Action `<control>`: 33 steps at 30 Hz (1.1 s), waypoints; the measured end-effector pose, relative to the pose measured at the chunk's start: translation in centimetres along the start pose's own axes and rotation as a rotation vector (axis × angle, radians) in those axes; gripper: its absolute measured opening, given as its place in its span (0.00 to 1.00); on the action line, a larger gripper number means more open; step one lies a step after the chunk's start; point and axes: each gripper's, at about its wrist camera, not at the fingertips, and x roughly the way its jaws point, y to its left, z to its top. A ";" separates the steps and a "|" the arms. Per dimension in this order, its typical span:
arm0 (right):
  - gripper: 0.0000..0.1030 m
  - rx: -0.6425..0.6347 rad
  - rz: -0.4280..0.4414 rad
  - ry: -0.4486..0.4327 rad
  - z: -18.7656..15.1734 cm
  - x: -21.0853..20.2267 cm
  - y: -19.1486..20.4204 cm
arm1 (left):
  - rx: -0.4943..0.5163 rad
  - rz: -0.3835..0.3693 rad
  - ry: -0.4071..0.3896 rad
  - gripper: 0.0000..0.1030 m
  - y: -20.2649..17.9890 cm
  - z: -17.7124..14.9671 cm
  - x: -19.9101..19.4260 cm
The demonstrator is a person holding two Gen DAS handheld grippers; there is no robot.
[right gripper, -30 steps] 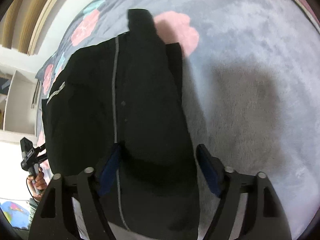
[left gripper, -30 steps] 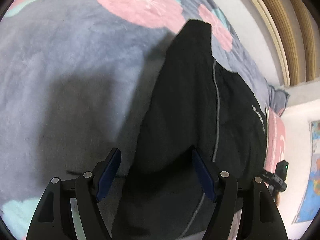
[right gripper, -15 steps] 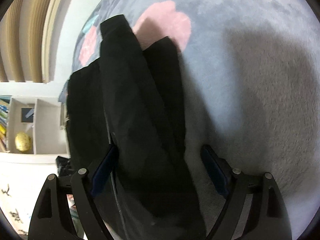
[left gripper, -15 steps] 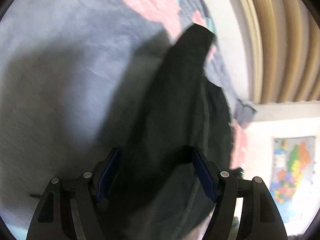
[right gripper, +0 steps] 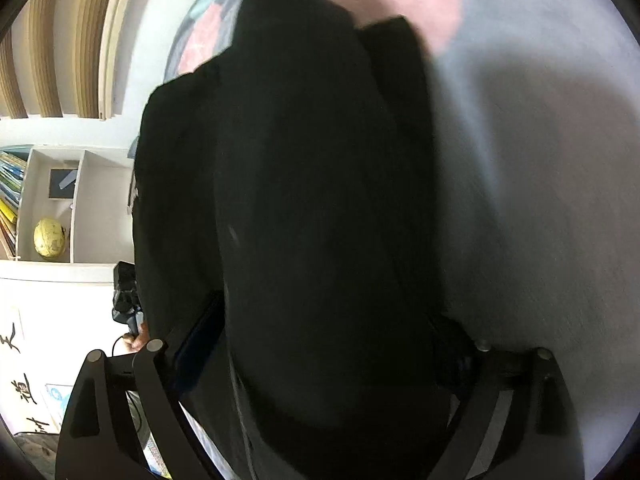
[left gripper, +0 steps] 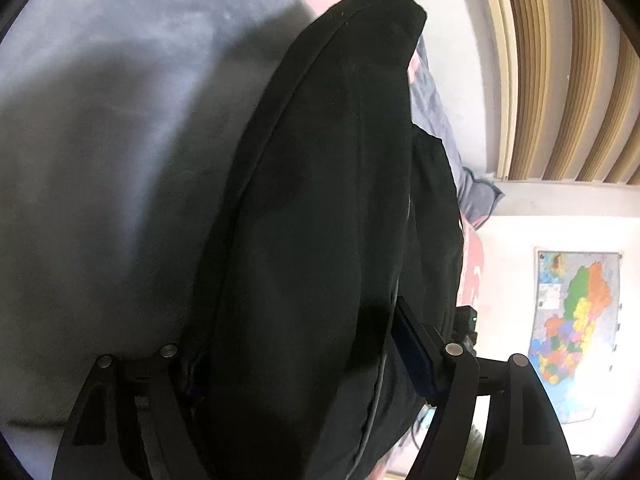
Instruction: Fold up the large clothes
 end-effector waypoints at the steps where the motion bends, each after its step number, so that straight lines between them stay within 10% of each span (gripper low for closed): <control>1: 0.91 -0.019 -0.007 -0.007 0.2 0.2 0.6 | 0.005 0.002 -0.006 0.75 -0.3 0.0 0.4; 6: 0.67 -0.141 -0.031 -0.012 -0.5 -0.6 2.8 | 0.159 0.009 -0.046 0.54 -3.4 -1.4 -0.3; 13: 0.80 -0.043 0.024 0.032 1.2 2.4 0.8 | 0.036 -0.007 -0.001 0.71 -1.9 0.1 2.6; 16: 0.71 -0.067 -0.009 0.005 0.4 2.3 1.8 | 0.100 0.087 -0.082 0.60 -3.8 -0.7 2.5; 21: 0.38 -0.184 -0.069 -0.056 -1.7 -0.7 5.5 | 0.199 0.116 -0.193 0.39 -9.0 -4.3 0.5; 33: 0.35 -0.369 -0.024 -0.173 -9.9 -7.1 13.4 | 0.326 0.019 -0.289 0.38 -18.6 -18.1 -6.6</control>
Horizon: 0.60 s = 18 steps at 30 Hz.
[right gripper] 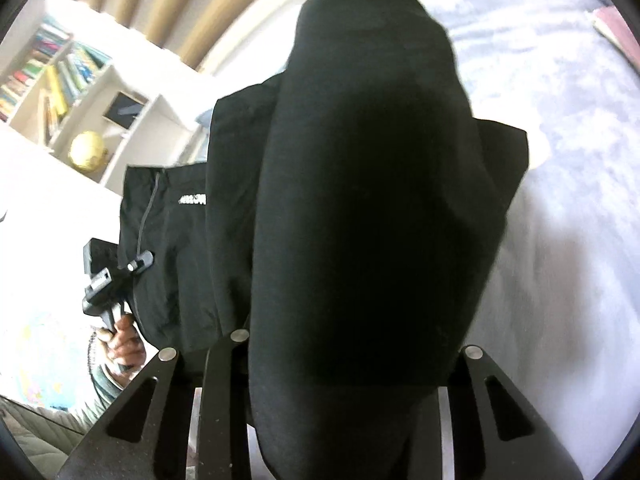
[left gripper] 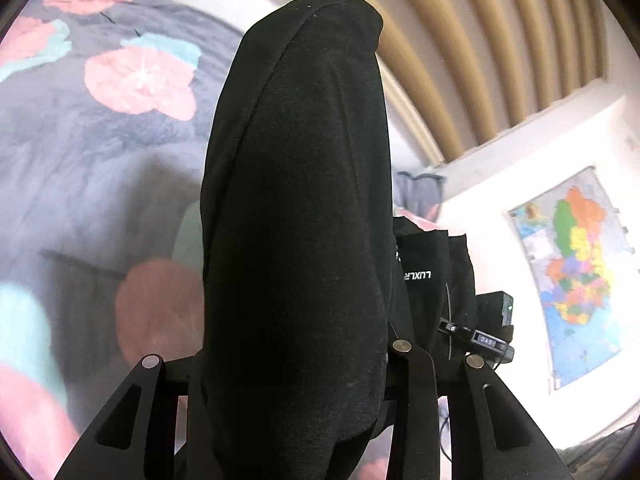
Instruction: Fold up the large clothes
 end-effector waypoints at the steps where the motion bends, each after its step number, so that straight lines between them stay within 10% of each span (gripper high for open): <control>1: 0.35 -0.009 0.001 -0.009 -0.7 -0.4 0.3 | 0.010 -0.007 -0.006 0.39 -0.9 -1.0 -1.2; 18: 0.35 0.000 -0.080 0.083 -8.1 0.9 1.3 | 0.012 -0.008 0.084 0.40 2.8 -14.4 -14.9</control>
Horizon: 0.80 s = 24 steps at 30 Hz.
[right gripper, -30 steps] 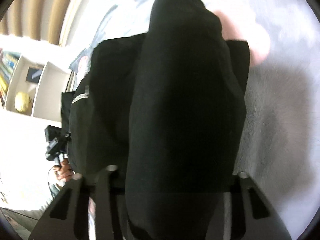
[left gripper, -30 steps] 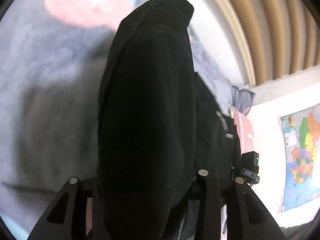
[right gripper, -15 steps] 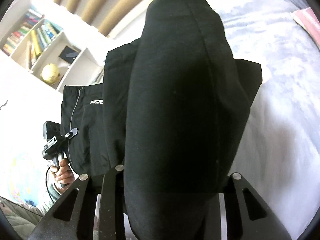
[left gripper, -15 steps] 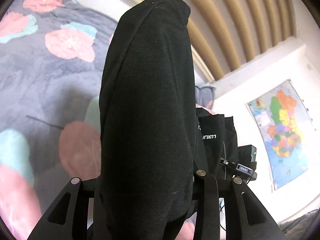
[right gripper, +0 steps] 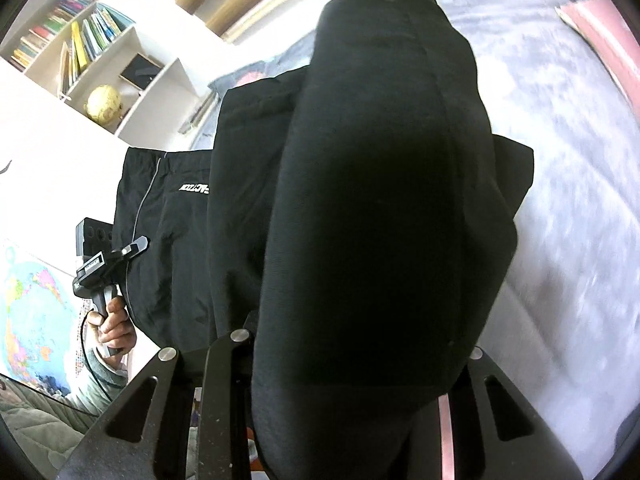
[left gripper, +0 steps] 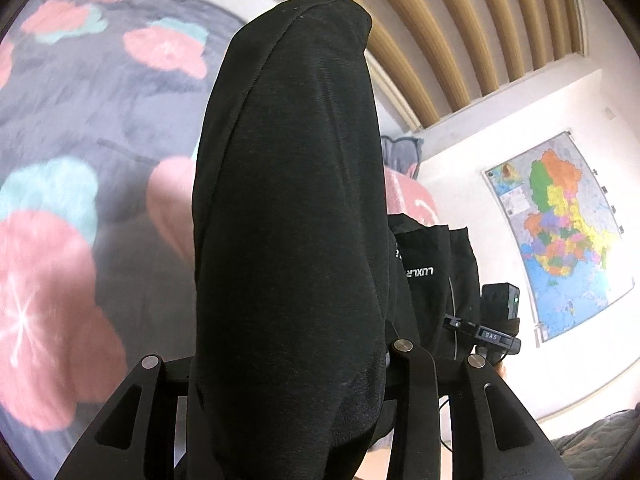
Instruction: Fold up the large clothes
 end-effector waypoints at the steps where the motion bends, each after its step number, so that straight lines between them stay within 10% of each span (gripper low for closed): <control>1: 0.35 0.011 -0.001 0.011 -0.1 -0.1 -0.2 | -0.009 0.003 0.009 0.40 0.6 -0.5 0.3; 9: 0.36 0.026 -0.060 0.087 -1.3 3.0 -2.2 | -0.062 0.025 0.069 0.40 7.8 -4.9 3.6; 24: 0.64 0.101 -0.094 -0.163 -6.0 4.6 -6.3 | -0.114 -0.128 -0.112 0.61 18.2 -9.2 3.1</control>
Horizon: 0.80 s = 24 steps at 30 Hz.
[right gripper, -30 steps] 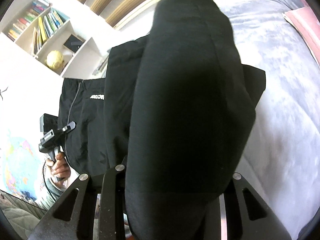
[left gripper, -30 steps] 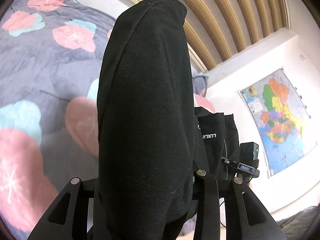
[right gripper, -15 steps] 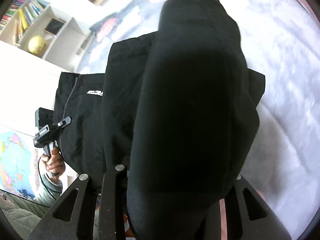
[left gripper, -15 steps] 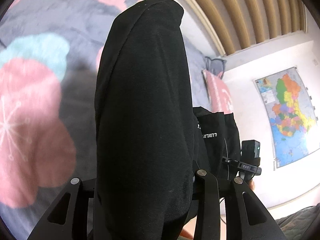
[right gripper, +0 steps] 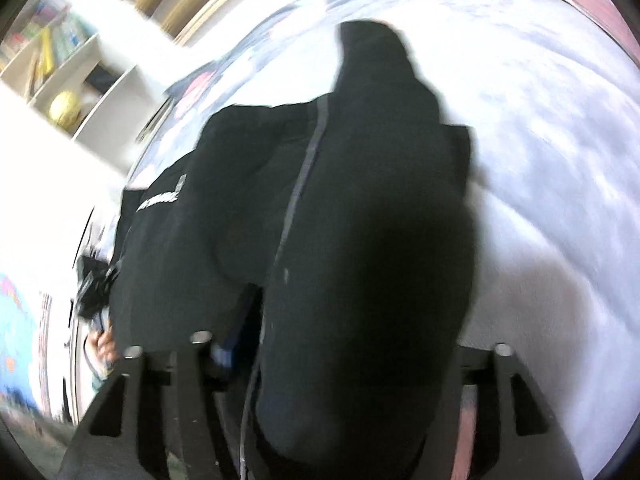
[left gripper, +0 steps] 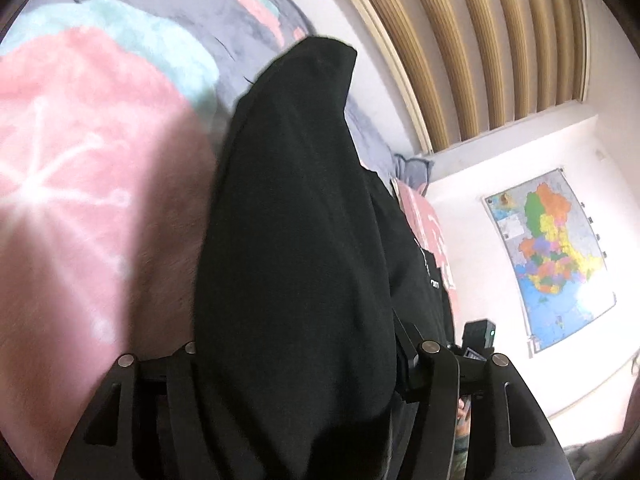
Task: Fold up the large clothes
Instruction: 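Lower the folded jacket flat onto the blanket and open both grippers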
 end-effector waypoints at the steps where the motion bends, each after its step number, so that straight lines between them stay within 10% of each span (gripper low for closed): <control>1: 0.64 0.029 -0.018 -0.026 -0.7 -0.5 -0.4 | -0.014 0.006 -0.009 0.62 0.2 -0.4 -0.6; 14: 0.72 -0.124 -0.403 -0.230 -3.1 -8.0 9.2 | 0.111 0.467 -0.223 0.64 -9.0 -3.2 -12.7; 24: 0.87 -0.316 -0.435 -0.182 -2.5 0.5 17.2 | 0.428 0.646 -0.102 0.67 -18.2 -4.0 1.6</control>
